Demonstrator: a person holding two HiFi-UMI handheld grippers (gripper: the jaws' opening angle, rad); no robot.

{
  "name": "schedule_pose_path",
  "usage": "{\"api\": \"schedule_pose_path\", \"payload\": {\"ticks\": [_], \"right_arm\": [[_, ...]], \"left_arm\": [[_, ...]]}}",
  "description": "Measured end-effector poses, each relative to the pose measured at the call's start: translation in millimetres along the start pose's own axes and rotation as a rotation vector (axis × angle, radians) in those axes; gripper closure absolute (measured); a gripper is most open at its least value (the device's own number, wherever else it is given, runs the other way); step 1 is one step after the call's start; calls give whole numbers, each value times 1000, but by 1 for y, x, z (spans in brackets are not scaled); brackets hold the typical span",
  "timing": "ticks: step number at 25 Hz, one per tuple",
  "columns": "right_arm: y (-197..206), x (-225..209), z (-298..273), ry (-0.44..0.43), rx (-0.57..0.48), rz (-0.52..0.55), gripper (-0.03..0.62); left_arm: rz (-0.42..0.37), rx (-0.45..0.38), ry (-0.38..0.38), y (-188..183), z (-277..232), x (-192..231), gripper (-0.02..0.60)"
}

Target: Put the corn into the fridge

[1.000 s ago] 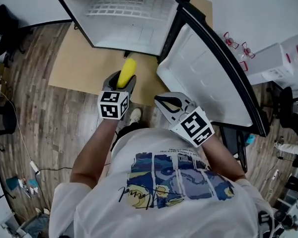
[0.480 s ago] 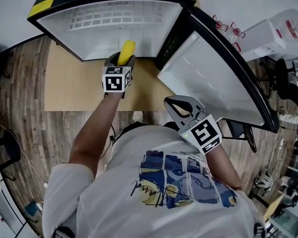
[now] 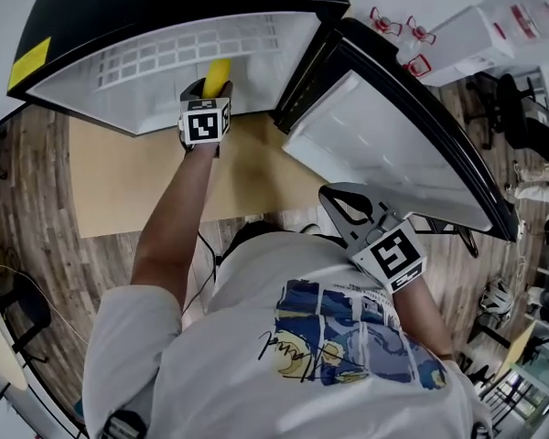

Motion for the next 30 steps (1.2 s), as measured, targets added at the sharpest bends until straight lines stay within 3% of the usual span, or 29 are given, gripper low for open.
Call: {"api": "schedule_pose_path", "payload": {"ticks": [6, 15, 30], "right_arm": [[4, -11, -3, 24, -5, -68, 582], [5, -12, -8, 44, 41, -83, 582], [13, -5, -3, 60, 57, -111, 582]], "left_arm": [[-41, 30, -4, -5, -37, 12, 334], [-107, 61, -4, -14, -75, 15, 334], [-171, 95, -24, -14, -87, 13, 325]]}}
Point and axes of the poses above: the fingertips, and each gripper's own axes: z backward along the fingers, x to its left, y out of its underside, the point moved 9 cm from there along z, backward along the fingers, and after that the axes turned 4 degrees about y, right-handed, at the moved point
